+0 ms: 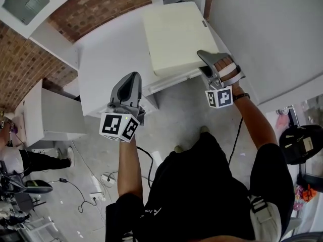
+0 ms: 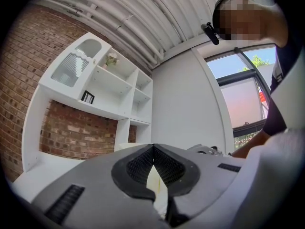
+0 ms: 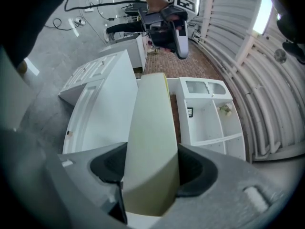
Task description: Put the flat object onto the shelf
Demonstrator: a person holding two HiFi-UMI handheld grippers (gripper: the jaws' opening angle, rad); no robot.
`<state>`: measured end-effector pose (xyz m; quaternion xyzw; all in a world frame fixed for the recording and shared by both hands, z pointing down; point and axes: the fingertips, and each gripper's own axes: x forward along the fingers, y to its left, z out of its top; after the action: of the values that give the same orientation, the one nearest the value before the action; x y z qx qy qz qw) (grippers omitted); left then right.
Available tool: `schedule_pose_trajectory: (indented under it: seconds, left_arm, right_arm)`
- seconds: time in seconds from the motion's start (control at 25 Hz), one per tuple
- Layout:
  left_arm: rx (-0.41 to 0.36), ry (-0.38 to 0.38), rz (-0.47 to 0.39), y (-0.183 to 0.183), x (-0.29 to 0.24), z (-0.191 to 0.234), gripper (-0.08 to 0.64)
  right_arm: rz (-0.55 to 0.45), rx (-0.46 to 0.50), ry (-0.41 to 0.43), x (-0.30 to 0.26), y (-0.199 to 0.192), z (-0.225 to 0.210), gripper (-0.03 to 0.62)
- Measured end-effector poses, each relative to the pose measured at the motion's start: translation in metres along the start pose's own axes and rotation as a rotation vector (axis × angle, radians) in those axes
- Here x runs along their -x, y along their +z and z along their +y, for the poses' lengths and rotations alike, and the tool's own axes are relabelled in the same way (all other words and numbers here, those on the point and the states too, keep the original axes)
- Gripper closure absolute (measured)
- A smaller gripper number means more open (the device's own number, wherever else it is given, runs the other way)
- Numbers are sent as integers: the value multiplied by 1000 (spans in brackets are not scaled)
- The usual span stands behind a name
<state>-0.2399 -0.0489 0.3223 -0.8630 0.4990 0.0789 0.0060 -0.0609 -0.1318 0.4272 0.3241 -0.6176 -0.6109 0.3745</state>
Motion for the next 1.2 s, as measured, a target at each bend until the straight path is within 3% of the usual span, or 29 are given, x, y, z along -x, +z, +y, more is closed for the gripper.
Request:
schedule_pose_trajectory:
  seconds: [0.32, 0.92, 1.2]
  left_arm:
    - [-9, 11, -3, -3, -47, -22, 561]
    - [-36, 109, -35, -14, -198, -55, 561]
    - [-43, 168, -37, -21, -241, -63, 561]
  right_arm:
    - [-16, -9, -33, 0, -55, -19, 311]
    - [-134, -7, -92, -55, -200, -49, 311]
    - [-206, -7, -97, -83, -236, -61, 311]
